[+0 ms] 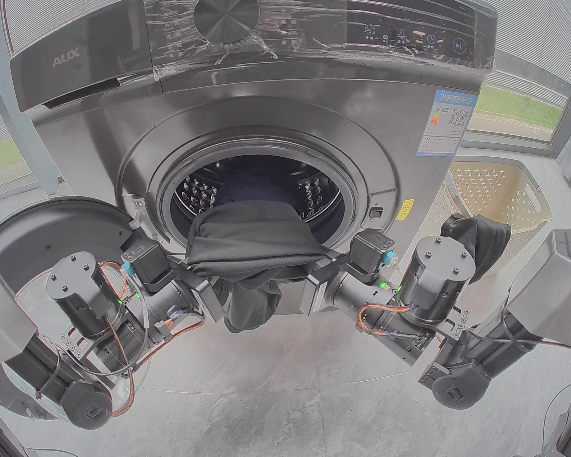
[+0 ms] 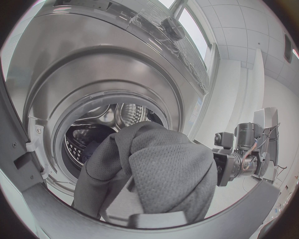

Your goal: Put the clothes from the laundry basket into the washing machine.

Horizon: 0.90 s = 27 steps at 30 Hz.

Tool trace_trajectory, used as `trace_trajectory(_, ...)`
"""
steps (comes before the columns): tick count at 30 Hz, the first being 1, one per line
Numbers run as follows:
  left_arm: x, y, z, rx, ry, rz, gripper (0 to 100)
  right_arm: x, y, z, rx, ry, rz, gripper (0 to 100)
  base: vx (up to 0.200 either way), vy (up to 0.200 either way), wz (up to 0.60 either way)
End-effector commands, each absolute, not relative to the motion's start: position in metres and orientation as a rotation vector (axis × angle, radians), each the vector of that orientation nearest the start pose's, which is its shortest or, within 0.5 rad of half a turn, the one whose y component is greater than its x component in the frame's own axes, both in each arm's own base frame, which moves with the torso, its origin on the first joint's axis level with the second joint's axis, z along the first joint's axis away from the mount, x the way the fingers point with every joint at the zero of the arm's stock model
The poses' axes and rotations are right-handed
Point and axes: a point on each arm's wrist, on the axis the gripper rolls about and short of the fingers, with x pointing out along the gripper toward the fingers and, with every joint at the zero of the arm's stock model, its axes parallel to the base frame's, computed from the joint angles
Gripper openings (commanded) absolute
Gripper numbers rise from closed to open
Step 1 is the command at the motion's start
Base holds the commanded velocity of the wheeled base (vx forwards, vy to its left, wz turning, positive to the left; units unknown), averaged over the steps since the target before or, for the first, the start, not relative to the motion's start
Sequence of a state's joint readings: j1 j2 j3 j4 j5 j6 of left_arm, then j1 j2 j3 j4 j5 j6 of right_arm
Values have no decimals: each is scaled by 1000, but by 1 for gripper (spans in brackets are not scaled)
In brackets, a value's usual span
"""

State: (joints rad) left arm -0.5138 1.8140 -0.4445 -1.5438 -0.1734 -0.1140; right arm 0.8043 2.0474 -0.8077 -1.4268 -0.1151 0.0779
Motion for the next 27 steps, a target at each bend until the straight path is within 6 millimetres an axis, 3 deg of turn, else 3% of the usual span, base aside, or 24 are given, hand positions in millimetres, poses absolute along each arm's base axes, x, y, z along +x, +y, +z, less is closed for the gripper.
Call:
trace_trajectory(1,241,-141,158,-144,-155,-694,0,253,266,142,159,-137,712,100,0,0,0)
trace_trajectory(8,241,-140,161,-156,-164,-689,0,239,253,136,119,-93,730,100,0,0,0)
trace_trajectory(12,242,-134,159,-156,-157,-637,0,217,241,162,136,-155,783,100,0,0,0)
trace_trajectory(15,240,-133,161,-159,-162,-628,0,211,229,169,139,-162,777,100,0,0,0)
trace_trajectory(21,233,-128,154,-157,-129,-599,0,190,204,147,97,-53,787,100,0,0,0)
trace_trajectory(27,232,-123,150,-168,-105,-585,0,209,193,134,75,-14,714,100,0,0,0)
